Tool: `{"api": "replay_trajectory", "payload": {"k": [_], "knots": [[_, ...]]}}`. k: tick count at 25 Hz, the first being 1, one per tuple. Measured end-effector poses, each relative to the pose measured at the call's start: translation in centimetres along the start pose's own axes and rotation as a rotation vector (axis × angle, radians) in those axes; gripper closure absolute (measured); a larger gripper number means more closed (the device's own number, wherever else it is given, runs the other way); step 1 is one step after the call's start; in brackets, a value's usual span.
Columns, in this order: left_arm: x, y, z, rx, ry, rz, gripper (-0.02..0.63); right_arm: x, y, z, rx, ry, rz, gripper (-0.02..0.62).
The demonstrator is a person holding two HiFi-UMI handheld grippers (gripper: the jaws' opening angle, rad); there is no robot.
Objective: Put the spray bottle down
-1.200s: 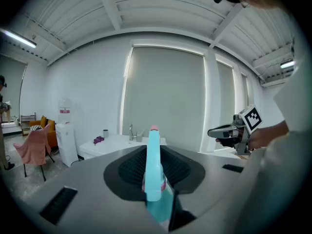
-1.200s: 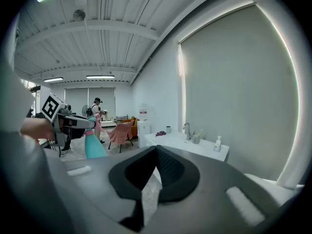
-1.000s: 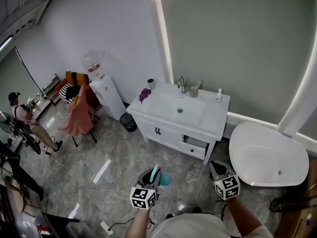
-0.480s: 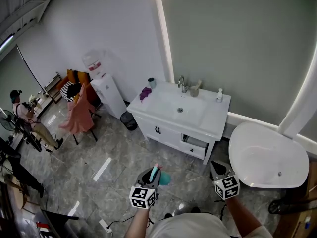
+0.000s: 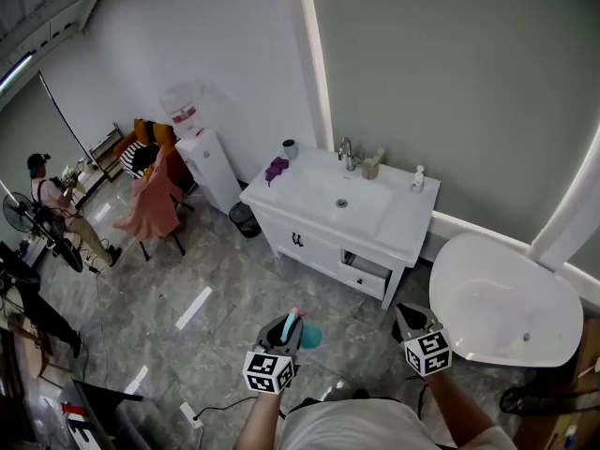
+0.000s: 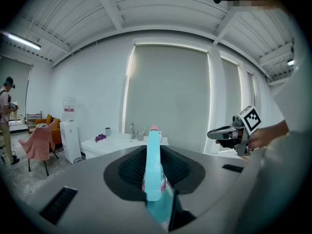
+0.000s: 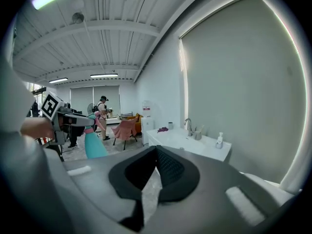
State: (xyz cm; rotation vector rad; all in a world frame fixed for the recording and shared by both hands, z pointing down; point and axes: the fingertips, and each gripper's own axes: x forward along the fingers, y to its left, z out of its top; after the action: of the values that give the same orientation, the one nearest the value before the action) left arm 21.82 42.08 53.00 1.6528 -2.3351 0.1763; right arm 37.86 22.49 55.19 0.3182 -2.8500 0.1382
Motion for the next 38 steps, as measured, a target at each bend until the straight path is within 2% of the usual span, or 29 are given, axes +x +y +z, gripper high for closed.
{"api": "replay_trajectory", "payload": {"k": [8,16,26,38], "knots": [[0.7,-0.9,-0.5,-0.025,0.006,0.028,0.522,1.0,-0.9,-0.6,-0.008,0.021,0.038,0.584],[3.3,0.9,-0.3,-0.034,0.004,-0.001,0.522,3.1,-1.3,-0.6,-0.033,0.045,0.026,0.584],[10.1,6.7,1.4,-0.034,0.019,-0.089,0.522,9.5,-3.7,2.0,-0.026,0.062,-0.072,0.584],[19.1,13.2,4.5,0.006,0.042,-0.238,0.522,17.9,-4.9,4.2,-0.002,0.086,-0.19,0.584]]}}
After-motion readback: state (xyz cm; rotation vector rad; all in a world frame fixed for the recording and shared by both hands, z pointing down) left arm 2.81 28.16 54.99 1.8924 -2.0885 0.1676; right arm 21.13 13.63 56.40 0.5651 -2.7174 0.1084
